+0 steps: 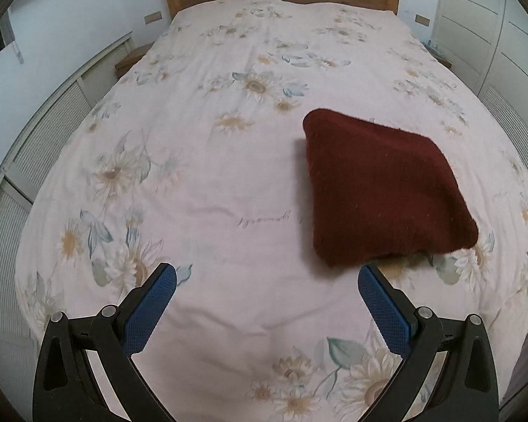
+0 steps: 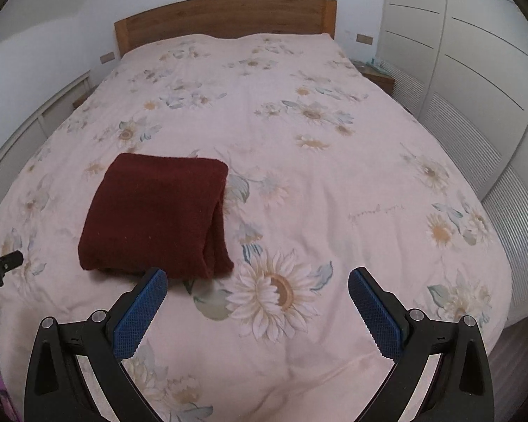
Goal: Fold small clothes
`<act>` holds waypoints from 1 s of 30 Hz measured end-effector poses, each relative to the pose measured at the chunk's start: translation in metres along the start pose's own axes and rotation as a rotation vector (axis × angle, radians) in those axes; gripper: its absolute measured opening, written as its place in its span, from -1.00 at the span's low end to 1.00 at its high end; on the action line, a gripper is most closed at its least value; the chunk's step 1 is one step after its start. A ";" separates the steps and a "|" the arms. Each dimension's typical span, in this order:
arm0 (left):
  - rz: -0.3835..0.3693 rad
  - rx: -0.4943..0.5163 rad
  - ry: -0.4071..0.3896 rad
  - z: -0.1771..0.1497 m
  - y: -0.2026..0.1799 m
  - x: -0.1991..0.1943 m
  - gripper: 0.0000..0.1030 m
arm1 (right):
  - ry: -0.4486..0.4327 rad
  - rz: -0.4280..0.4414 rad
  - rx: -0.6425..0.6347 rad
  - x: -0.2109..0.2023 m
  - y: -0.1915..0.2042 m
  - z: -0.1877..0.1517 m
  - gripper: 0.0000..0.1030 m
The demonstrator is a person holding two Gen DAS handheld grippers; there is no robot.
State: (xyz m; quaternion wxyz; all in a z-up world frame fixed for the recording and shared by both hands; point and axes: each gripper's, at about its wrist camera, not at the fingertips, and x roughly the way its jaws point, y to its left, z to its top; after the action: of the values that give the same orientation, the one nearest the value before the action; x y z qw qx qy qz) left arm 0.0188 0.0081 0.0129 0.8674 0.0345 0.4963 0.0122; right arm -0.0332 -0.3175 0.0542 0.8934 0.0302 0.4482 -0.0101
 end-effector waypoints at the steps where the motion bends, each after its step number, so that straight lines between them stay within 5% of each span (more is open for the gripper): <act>1: 0.005 0.002 0.006 -0.003 0.000 0.000 0.98 | 0.002 0.001 0.002 -0.001 -0.001 -0.001 0.99; 30: 0.003 0.003 0.052 -0.021 0.001 0.005 0.98 | 0.024 -0.009 -0.008 -0.009 -0.003 -0.015 0.99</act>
State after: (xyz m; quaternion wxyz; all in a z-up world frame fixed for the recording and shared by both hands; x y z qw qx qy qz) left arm 0.0034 0.0098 -0.0018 0.8540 0.0363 0.5188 0.0137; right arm -0.0507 -0.3193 0.0517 0.8880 0.0245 0.4591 -0.0118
